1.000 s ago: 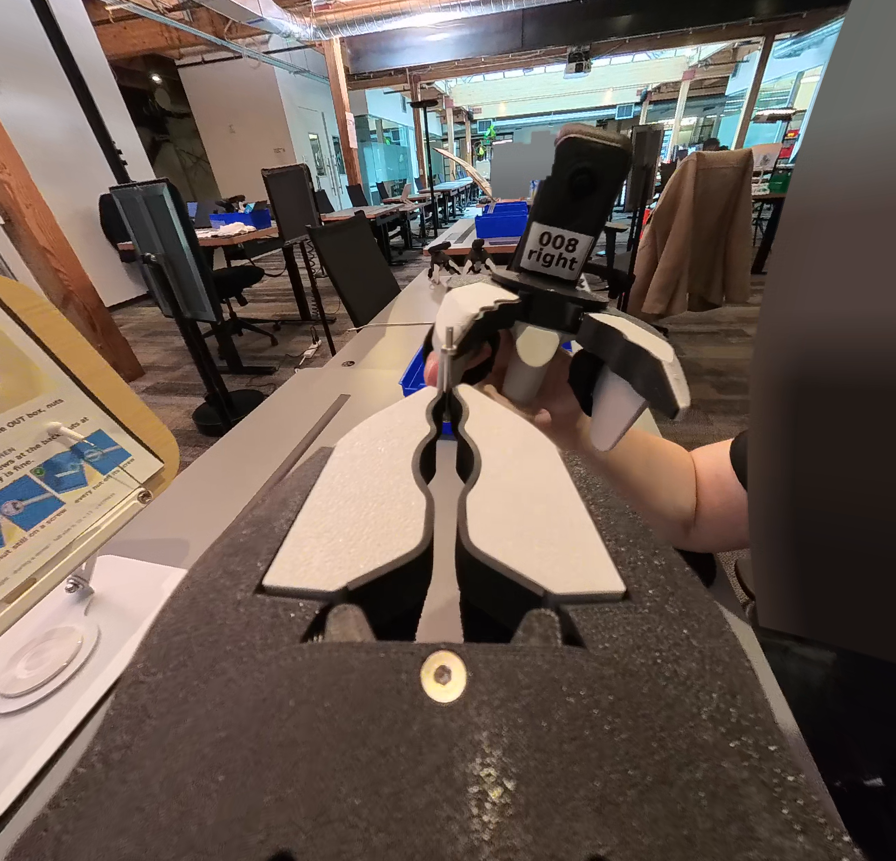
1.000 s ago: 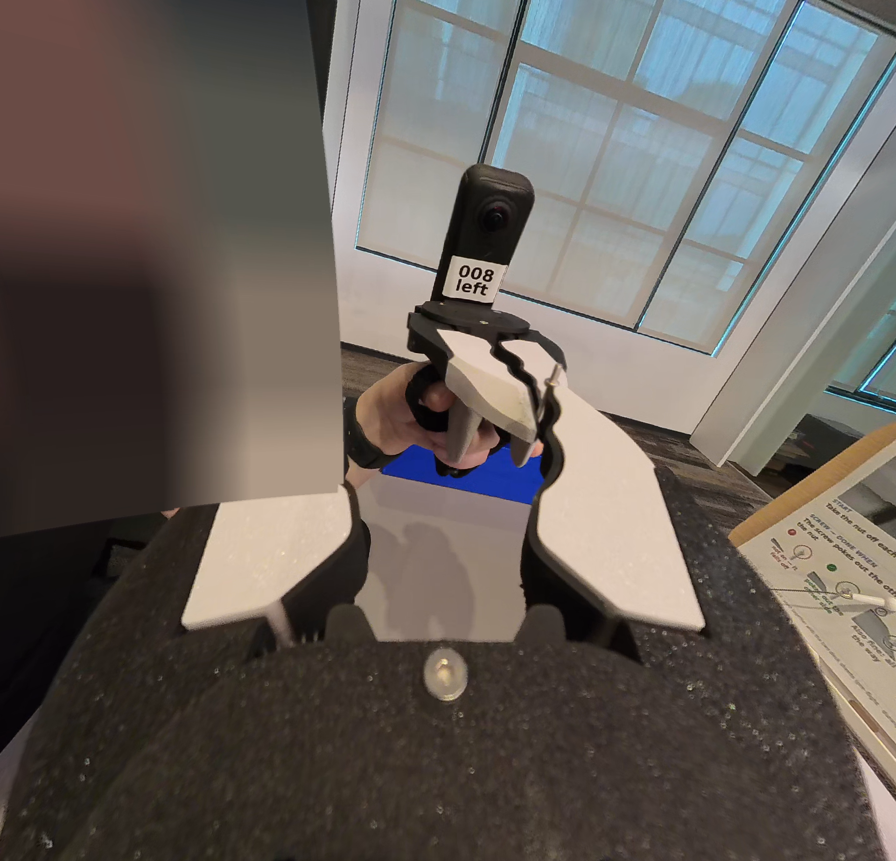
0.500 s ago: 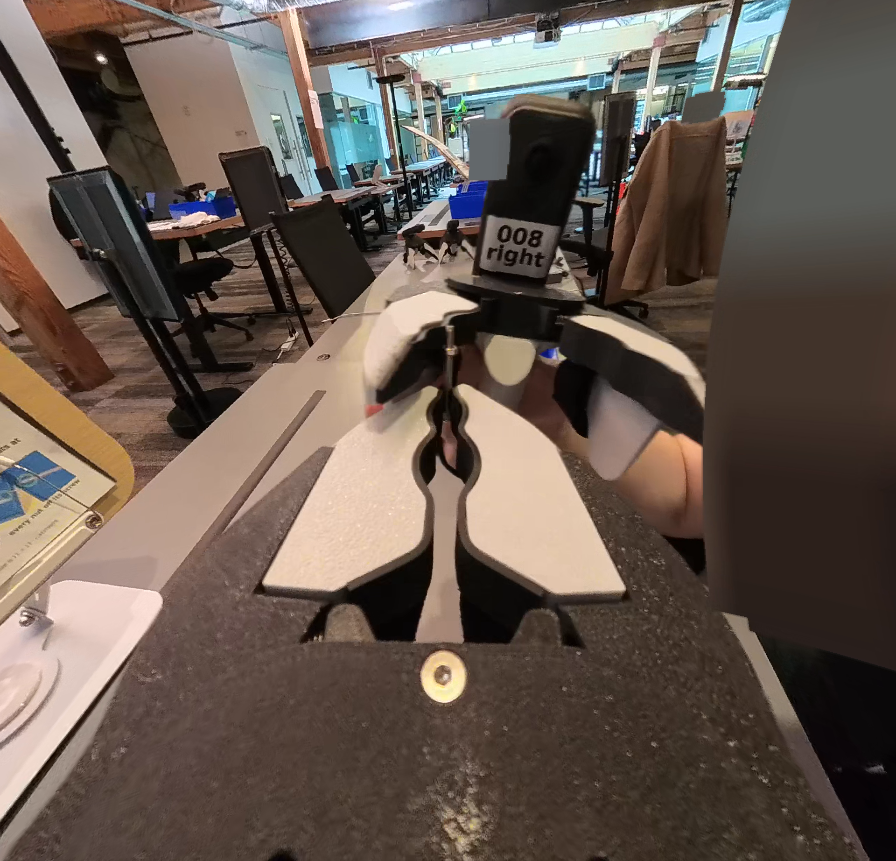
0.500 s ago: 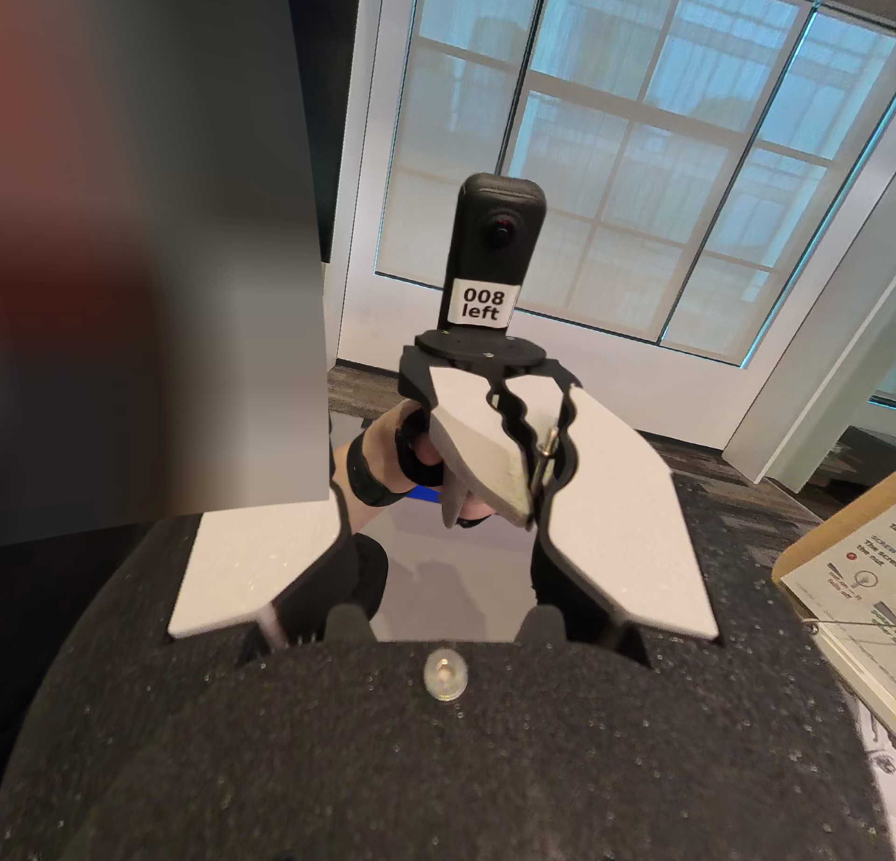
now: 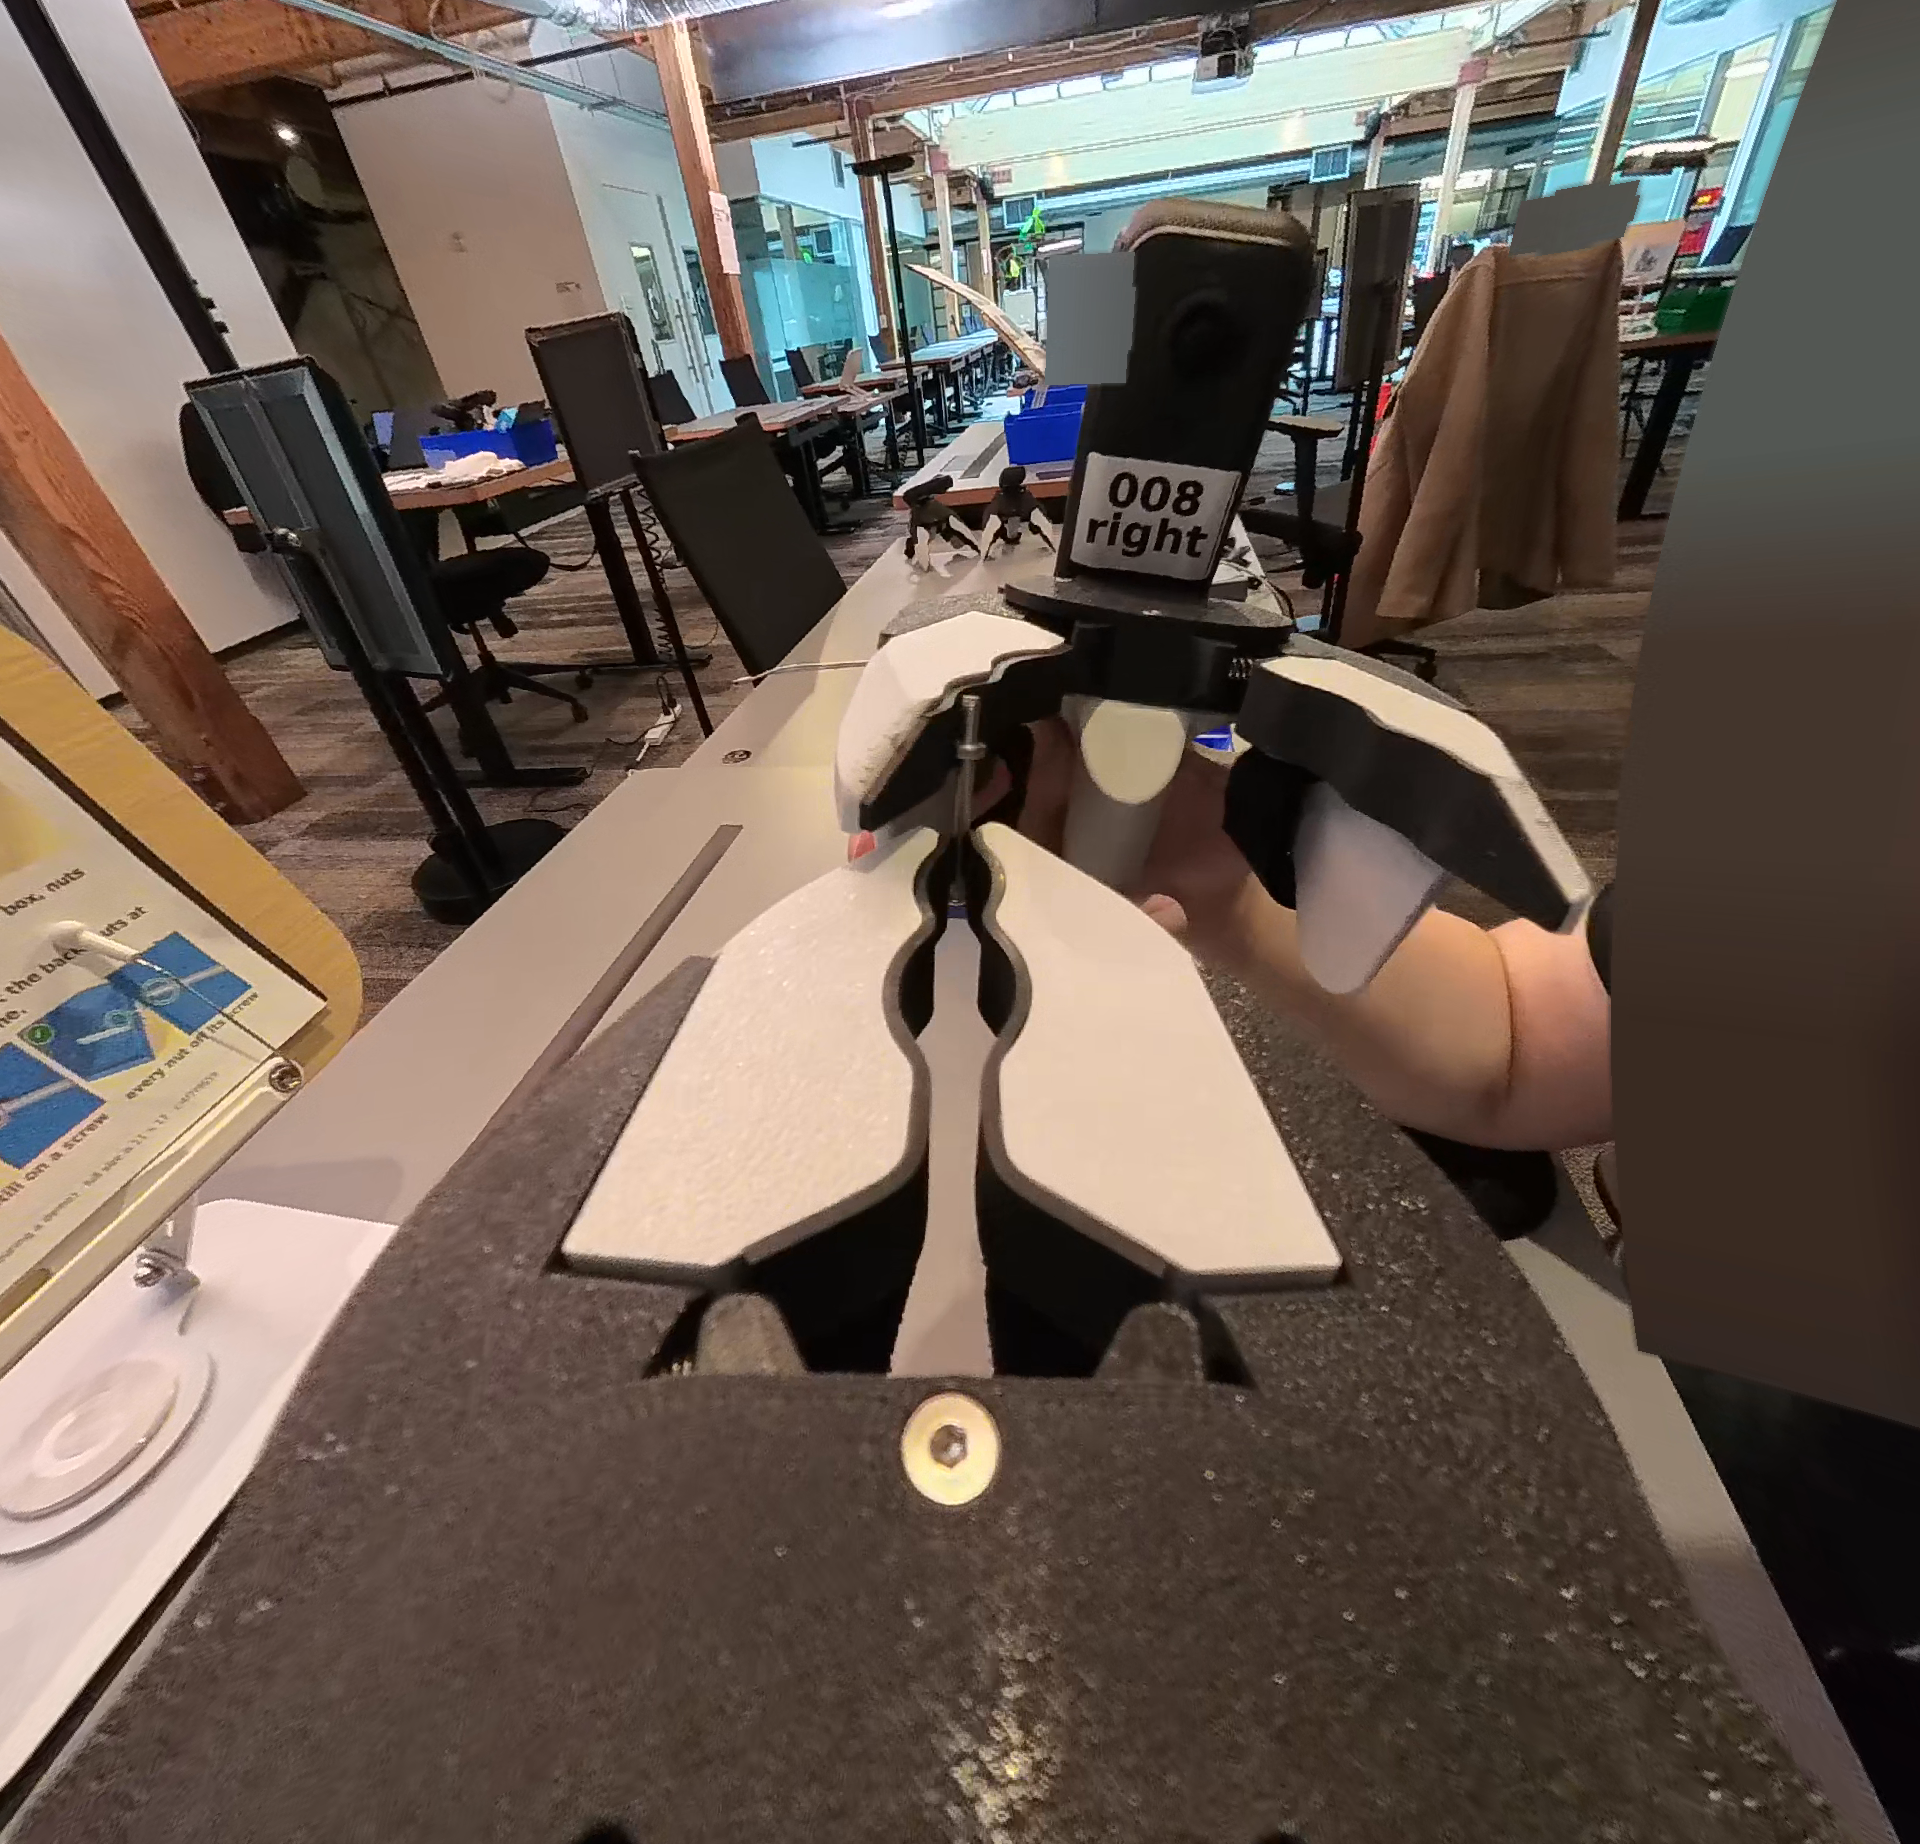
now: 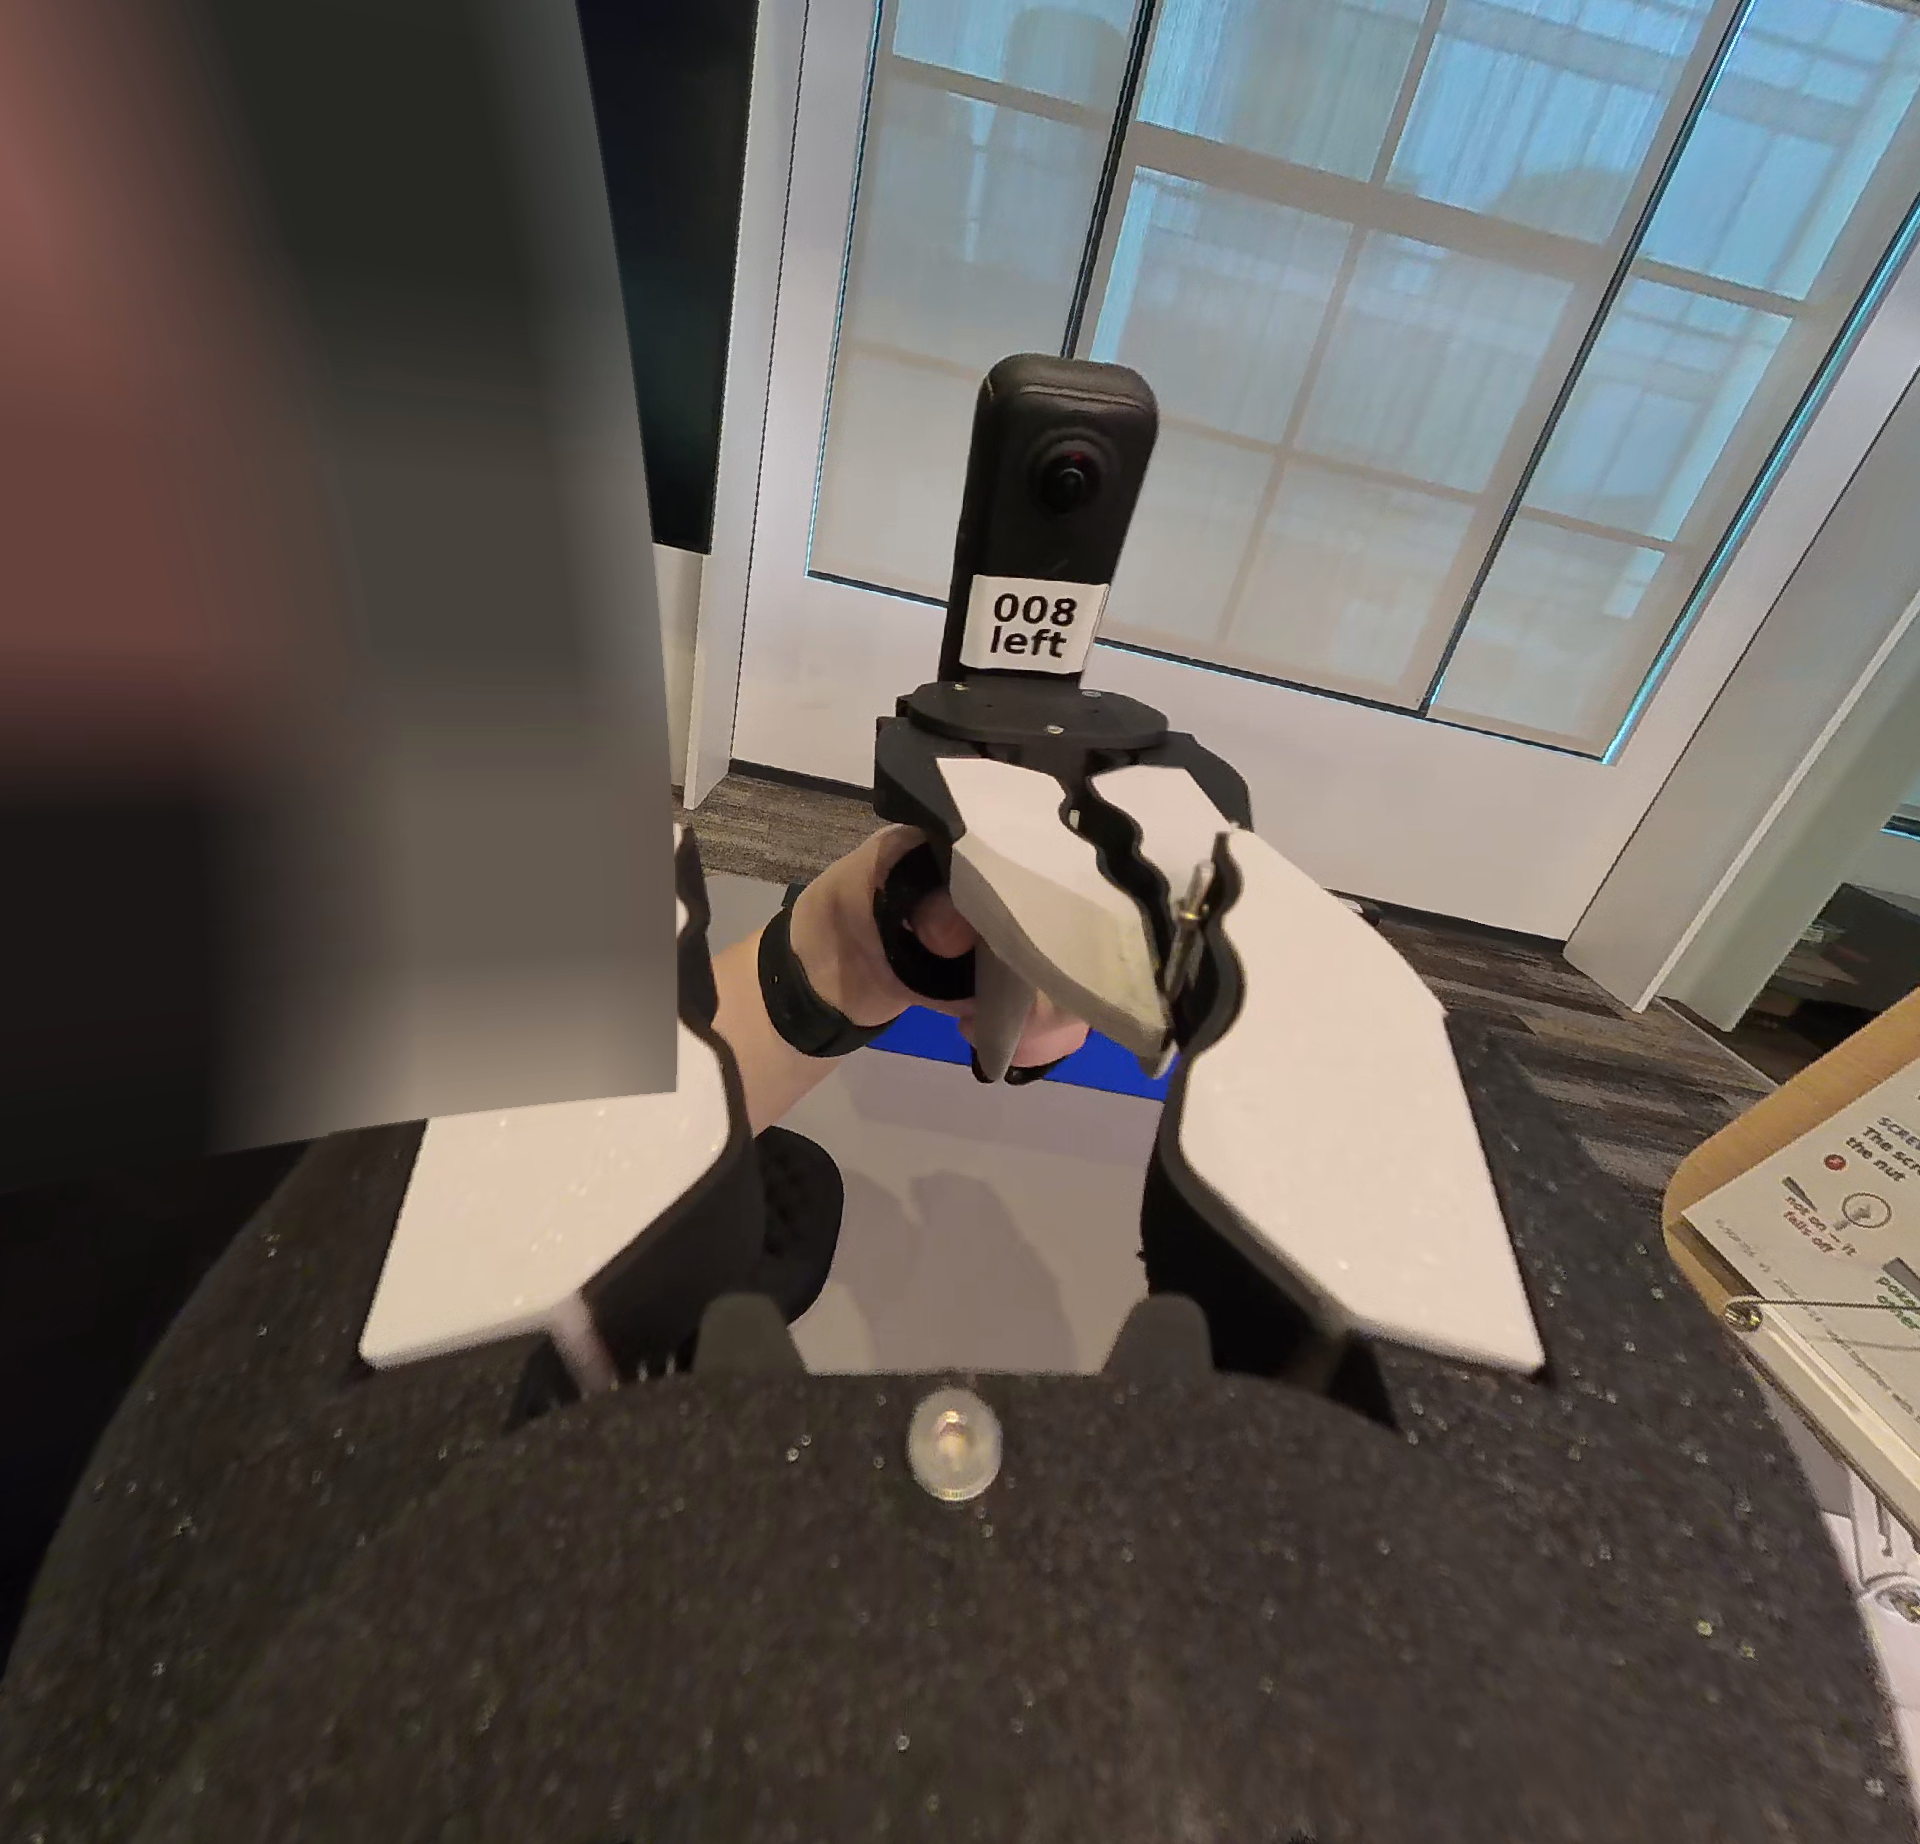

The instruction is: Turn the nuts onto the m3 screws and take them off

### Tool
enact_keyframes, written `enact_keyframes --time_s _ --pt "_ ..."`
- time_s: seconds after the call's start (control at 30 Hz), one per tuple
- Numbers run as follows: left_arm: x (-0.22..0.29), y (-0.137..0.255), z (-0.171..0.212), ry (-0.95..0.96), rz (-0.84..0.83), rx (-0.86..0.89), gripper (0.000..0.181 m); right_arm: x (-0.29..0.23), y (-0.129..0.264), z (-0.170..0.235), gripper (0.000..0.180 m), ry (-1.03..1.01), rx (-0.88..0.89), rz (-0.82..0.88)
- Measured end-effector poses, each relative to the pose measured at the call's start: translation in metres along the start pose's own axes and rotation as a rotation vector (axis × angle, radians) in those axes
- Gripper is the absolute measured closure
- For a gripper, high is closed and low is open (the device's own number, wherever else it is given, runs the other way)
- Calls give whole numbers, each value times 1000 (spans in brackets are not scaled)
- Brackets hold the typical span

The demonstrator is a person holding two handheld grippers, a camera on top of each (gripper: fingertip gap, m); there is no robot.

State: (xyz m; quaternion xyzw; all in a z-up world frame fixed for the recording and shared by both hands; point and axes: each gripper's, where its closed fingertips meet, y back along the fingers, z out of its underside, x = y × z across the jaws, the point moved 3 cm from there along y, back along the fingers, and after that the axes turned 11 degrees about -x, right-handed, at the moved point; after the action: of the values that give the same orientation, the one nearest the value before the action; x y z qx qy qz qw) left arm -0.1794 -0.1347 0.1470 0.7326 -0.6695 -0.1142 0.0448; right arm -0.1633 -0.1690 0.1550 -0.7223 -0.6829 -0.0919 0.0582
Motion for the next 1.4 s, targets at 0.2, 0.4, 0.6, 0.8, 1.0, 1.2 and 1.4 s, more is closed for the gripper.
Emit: enact_keyframes --time_s 0.2,0.4,0.6,0.8,1.0,1.2,1.4 --pt "-4 7 -3 13 -20 26 179 2 7 -1 92 2 -12 10" --pt "-8 14 -5 18 -42 41 179 2 10 -1 93 14 -21 20" --pt "-8 15 -5 53 -8 51 179 9 12 1 97 23 -24 66" --pt "-19 9 5 187 16 19 179 34 19 4 134 -31 -5 205" --pt "-14 4 7 170 58 7 179 49 23 11 160 -205 65 157" --pt "-11 2 6 142 57 2 179 48 20 16 160 -209 44 124" --pt "-8 2 6 118 54 -7 179 42 17 16 178 -192 26 81"
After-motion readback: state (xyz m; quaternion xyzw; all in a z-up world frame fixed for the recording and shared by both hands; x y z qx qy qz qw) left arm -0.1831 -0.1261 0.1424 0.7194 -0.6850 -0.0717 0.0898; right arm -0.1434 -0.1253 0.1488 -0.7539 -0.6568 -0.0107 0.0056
